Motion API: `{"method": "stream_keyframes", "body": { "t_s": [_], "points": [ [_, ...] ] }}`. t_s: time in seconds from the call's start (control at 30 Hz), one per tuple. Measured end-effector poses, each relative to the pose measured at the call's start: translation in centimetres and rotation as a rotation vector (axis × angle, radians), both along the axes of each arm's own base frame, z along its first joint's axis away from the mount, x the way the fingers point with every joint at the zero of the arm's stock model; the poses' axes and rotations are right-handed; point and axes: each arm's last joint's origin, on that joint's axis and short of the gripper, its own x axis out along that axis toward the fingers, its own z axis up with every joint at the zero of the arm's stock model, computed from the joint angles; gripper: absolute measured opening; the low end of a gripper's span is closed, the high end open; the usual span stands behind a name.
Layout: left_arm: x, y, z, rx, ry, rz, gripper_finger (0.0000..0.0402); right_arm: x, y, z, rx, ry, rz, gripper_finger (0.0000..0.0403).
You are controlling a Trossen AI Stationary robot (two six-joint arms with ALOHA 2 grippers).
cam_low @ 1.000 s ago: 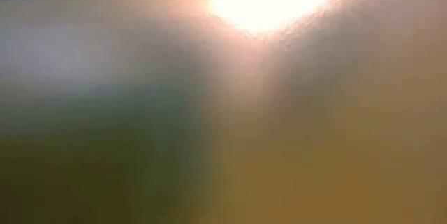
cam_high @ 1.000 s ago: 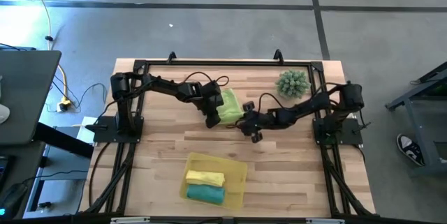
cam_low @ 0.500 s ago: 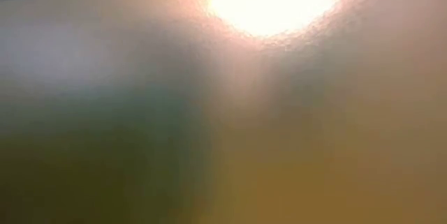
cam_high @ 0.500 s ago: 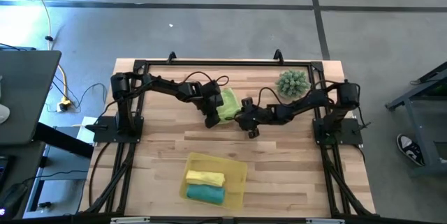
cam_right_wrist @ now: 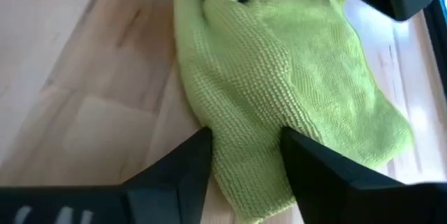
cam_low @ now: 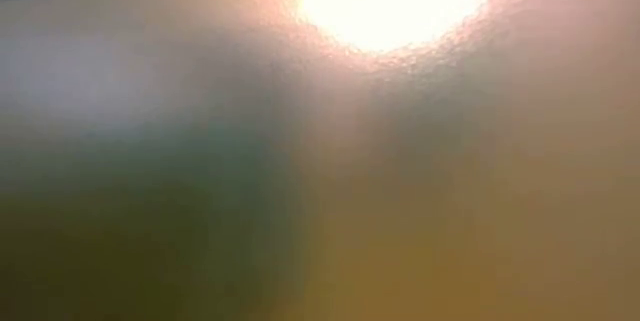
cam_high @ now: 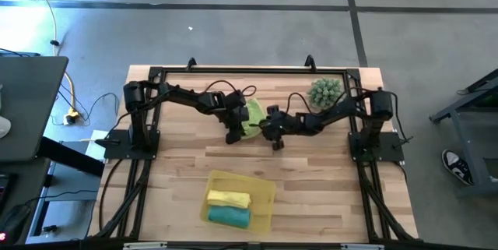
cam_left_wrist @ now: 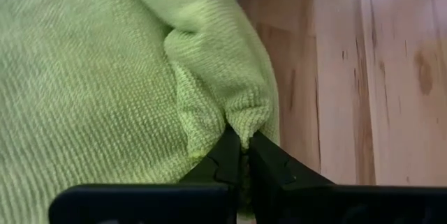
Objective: Roll microfiber towels into tight, uniform cylinder then place into a basket
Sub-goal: Roll the green towel
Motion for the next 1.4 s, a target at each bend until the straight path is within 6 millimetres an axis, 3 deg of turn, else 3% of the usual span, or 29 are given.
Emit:
{"method": "stream_keyframes", "body": {
  "t_s": [0.47, 0.7, 0.97, 1.13, 1.4],
  "points": [
    [-0.2, -0.1, 0.9, 0.069, 0.004, -0.011, 0.0020, -0.2, -0.2, -0.6, 0.147, -0.010, -0.100, 0.0009],
    [-0.7, -0.6, 2.6, 0.169, 0.047, 0.011, 0.0021, -0.2, -0.1, -0.5, 0.394, -0.045, -0.163, 0.0003],
    [-1.1, -2.3, 4.3, 0.225, 0.060, -0.072, 0.0022, 0.4, -0.1, -0.1, 0.851, -0.040, -0.224, 0.0001],
    [-1.0, -3.6, 4.4, 0.301, 0.106, -0.104, 0.0033, 0.6, -0.6, 0.3, 1.068, 0.007, -0.302, 0.0001],
    [-1.5, -5.0, 4.0, 0.623, 0.332, -0.037, 0.0097, 0.5, -0.7, 0.3, 1.108, 0.053, -0.333, 0.0000]
  ]
}}
